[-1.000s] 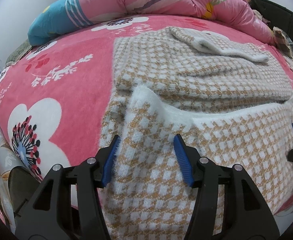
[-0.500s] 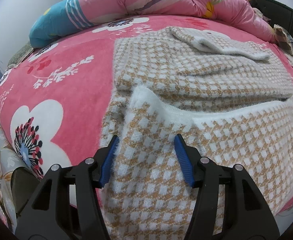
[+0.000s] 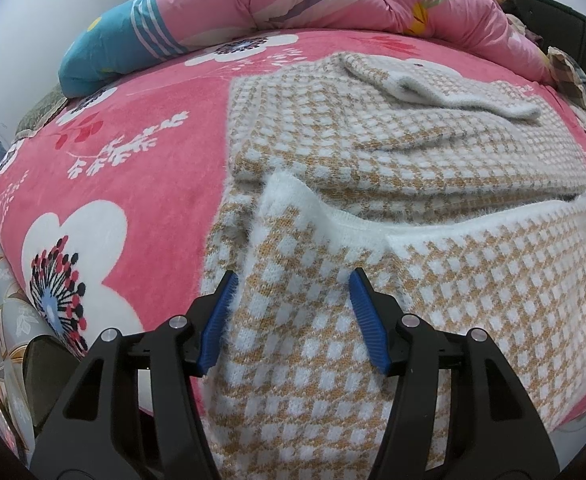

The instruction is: Fold large clothes

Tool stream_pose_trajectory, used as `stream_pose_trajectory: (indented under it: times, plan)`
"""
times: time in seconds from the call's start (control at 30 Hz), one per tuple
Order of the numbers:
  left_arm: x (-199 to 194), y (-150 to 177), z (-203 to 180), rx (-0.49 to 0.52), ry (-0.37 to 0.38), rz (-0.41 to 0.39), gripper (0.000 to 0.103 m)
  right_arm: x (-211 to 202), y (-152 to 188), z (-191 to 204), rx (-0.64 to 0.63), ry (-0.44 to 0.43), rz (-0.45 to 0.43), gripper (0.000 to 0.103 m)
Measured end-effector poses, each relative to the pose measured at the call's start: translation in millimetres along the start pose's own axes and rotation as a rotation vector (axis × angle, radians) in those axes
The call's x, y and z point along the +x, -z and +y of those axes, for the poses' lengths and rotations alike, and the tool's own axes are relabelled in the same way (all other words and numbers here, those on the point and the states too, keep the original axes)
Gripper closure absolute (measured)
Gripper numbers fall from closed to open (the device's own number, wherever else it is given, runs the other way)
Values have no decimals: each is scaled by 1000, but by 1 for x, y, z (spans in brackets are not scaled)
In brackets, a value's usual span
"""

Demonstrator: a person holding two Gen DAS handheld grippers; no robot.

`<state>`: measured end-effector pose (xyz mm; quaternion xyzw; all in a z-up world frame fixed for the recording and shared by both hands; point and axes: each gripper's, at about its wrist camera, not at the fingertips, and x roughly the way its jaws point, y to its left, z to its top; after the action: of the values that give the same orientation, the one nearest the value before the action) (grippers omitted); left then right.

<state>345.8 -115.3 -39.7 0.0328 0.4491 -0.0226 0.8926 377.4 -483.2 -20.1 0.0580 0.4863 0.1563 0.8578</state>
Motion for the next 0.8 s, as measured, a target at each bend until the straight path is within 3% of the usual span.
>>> stream_pose_trajectory:
  times: [0.13, 0.33, 0.53, 0.8]
  plan:
    - [1, -1, 3, 0, 3, -1, 48, -12, 8, 0, -1, -35, 13, 45]
    - [1, -2, 3, 2, 2, -2, 47, -16, -2, -22, 54, -19, -4, 45]
    - [2, -1, 3, -7, 7, -1, 47, 8, -7, -37, 122, -99, 98, 45]
    - [2, -1, 3, -4, 6, -5, 47, -16, 17, -35, 114, -161, 172, 45]
